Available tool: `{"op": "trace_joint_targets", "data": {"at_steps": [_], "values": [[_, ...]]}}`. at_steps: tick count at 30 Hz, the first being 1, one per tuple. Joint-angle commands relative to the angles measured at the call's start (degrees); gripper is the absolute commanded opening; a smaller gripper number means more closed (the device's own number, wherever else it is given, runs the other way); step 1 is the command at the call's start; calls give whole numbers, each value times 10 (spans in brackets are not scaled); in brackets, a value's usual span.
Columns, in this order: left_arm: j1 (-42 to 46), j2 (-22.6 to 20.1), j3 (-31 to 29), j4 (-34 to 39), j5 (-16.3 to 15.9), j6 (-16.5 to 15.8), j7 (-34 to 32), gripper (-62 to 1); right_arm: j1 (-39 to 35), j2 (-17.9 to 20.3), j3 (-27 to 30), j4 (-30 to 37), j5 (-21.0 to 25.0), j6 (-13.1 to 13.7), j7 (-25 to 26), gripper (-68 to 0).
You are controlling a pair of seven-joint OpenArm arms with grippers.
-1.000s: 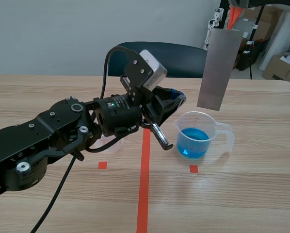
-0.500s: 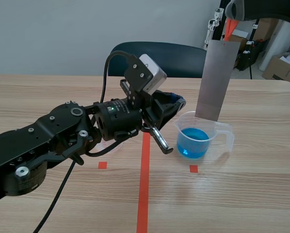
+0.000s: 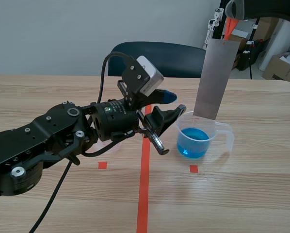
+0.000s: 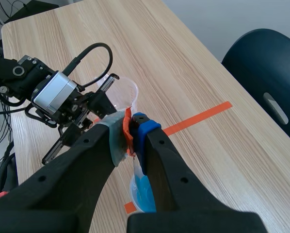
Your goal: Do the redox reaction experiment. lower the plate into the blue solution
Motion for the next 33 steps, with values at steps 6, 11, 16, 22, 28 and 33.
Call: {"op": "trace_joint_targets", "data": {"at_steps": [6, 11, 16, 22, 28, 33], "values": [[9, -46, -2, 44, -20, 3, -1, -165, 13, 6, 5, -11, 4, 7, 14, -671], [55, -100, -27, 101, -57, 3, -1, -131, 13, -3, 5, -25, 4, 7, 12, -671], [121, -149, -87, 165, -89, 1, -2, -19, 13, -23, 5, -40, -1, 7, 6, -671], [200, -202, -150, 220, -90, 1, -12, 14, 13, -33, 5, -48, -8, 7, 2, -671], [293, -255, -204, 233, -107, 1, -81, 14, 13, -46, 5, -51, -29, 7, 0, -671], [374, -293, -254, 234, -112, 1, -139, 14, 13, -57, 5, -64, -38, 7, -2, -671]]}}
